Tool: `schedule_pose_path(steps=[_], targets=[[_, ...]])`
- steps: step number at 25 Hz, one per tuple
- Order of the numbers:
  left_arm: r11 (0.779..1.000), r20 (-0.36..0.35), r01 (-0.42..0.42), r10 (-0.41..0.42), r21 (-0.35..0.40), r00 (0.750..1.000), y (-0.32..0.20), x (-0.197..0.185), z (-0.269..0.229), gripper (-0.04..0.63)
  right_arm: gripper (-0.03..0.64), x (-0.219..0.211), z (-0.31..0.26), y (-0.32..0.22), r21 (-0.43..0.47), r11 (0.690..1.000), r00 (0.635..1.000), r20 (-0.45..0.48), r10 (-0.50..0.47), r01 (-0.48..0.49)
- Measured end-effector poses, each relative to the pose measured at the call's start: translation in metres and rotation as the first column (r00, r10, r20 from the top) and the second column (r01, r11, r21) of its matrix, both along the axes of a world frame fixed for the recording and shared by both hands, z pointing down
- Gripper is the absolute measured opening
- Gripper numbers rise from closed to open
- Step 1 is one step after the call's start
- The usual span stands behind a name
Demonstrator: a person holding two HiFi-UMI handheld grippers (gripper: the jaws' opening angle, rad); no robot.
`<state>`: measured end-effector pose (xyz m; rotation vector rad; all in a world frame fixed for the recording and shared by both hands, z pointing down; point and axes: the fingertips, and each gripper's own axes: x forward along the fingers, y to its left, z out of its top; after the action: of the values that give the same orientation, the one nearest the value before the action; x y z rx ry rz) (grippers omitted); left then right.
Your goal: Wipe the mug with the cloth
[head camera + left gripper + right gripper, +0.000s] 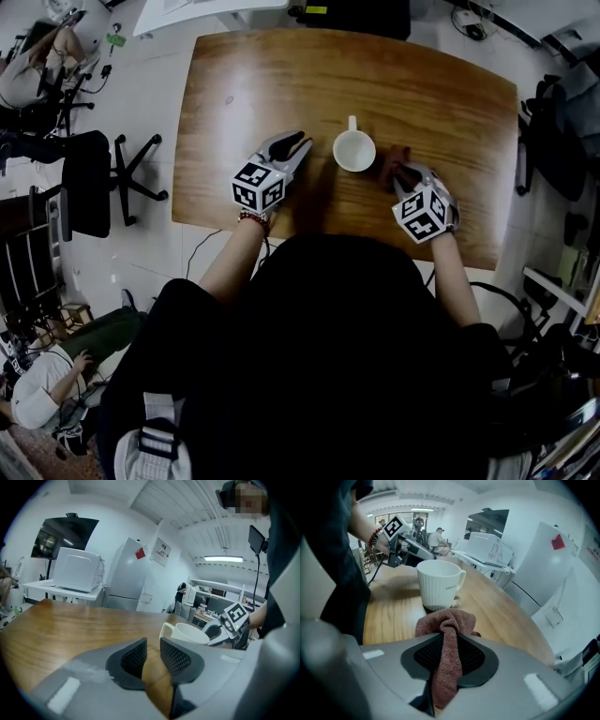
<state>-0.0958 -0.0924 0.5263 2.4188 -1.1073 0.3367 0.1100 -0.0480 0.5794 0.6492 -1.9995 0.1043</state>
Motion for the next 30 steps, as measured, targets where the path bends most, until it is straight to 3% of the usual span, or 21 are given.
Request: schedule_pose_path(steps=[2,7,9,11,13,15,17,18,23,25,30], targets=[[1.0,-0.005,0.009,-0.009,0.016,1.0,0.009,-0.004,-0.007,0.086,0.109,-0.001,-0.002,0.004,0.016,1.0,1.0,0.019,0.008,-0.009],[0.998,-0.009,0.043,-0.043,0.051,0.999,0.022,-0.019,-0.018,0.083,0.234,0.007,-0.003,0.011,-0.005,0.998,0.998,0.03,0.063,-0.063],[0.997,-0.012,0.061,-0.06,0.053,0.998,0.025,-0.027,-0.019,0.083,0.242,0.007,-0.015,0.009,0.026,0.996,0.995,0.05,0.084,-0.085],[0.996,-0.02,0.077,-0.076,0.054,0.997,0.028,-0.033,-0.02,0.083,0.242,0.008,-0.045,0.002,0.085,0.984,0.98,0.134,0.147,-0.159],[0.994,-0.034,0.093,-0.092,0.058,0.995,0.031,-0.036,-0.024,0.081,0.242,0.013,-0.096,-0.011,0.157,0.944,0.923,0.306,0.232,-0.29],[0.99,-0.056,0.119,-0.115,0.071,0.992,0.033,-0.038,-0.031,0.08,0.242,0.024,-0.156,-0.025,0.21,0.875,0.817,0.501,0.286,-0.436],[0.984,-0.085,0.152,-0.144,0.097,0.986,0.031,-0.043,-0.045,0.077,0.241,0.032,-0.209,-0.032,0.261,0.805,0.723,0.634,0.273,-0.533],[0.98,-0.099,0.165,-0.154,0.115,0.983,0.029,-0.044,-0.055,0.074,0.241,0.032,-0.232,-0.032,0.292,0.777,0.696,0.674,0.247,-0.558],[0.968,-0.125,0.114,-0.087,0.224,0.988,0.02,-0.026,-0.109,0.072,0.236,0.035,-0.293,-0.024,0.407,0.682,0.668,0.727,0.161,-0.607],[0.959,-0.11,0.07,-0.041,0.276,0.993,0.02,-0.013,-0.131,0.072,0.235,0.033,-0.301,-0.022,0.415,0.68,0.666,0.731,0.146,-0.604],[0.916,-0.109,0.016,0.031,0.4,0.994,0.031,0.017,-0.188,0.072,0.221,0.017,-0.291,-0.01,0.344,0.746,0.654,0.739,0.16,-0.57]])
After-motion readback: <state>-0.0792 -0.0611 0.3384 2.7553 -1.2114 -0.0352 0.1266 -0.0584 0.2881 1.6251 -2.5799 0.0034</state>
